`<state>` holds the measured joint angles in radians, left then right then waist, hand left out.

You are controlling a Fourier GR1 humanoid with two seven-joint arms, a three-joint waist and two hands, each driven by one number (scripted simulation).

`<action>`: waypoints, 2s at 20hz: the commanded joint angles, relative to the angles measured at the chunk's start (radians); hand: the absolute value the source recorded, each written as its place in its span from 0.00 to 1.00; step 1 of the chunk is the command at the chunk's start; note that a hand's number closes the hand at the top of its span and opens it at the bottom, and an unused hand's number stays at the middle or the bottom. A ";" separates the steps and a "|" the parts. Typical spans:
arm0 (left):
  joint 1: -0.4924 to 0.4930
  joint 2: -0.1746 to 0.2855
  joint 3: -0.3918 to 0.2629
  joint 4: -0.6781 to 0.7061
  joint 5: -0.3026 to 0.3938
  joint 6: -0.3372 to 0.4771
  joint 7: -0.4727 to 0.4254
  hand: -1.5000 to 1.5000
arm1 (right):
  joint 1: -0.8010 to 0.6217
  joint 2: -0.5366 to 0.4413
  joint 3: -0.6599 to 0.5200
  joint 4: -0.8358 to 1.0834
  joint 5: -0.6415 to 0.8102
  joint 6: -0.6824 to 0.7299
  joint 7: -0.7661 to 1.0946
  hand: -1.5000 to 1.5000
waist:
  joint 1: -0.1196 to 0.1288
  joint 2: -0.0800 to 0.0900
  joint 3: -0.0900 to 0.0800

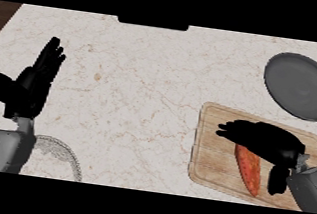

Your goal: Pick the sweet potato from the cutting board and place it in the pan

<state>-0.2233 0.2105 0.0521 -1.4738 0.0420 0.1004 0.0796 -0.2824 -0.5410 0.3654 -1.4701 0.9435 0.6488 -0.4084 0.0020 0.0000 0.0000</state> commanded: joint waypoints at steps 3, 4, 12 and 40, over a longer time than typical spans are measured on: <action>-0.012 -0.001 0.013 -0.010 -0.021 0.003 0.029 0.50 | -0.008 0.060 0.027 0.034 0.051 0.053 -0.019 0.00 | 0.000 0.000 0.000; -0.068 0.010 0.030 0.055 -0.007 -0.019 -0.003 0.50 | 0.067 0.006 0.055 -0.005 0.062 -0.011 -0.077 1.00 | -0.006 0.000 0.000; 0.004 -0.014 0.030 0.000 -0.020 -0.011 -0.005 0.50 | 0.004 0.026 0.063 0.151 0.124 -0.146 -0.223 1.00 | 0.002 0.001 0.000; -0.007 -0.015 0.034 0.003 -0.025 -0.030 -0.014 0.50 | -0.066 0.527 -0.261 -0.311 0.197 -0.548 0.877 1.00 | -0.002 0.001 0.000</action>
<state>-0.2147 0.2003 0.0860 -1.4747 0.0197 0.0713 0.0724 -0.3267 -0.0162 0.1866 -1.7954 1.1634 0.1841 0.4847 -0.0032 -0.0028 -0.0004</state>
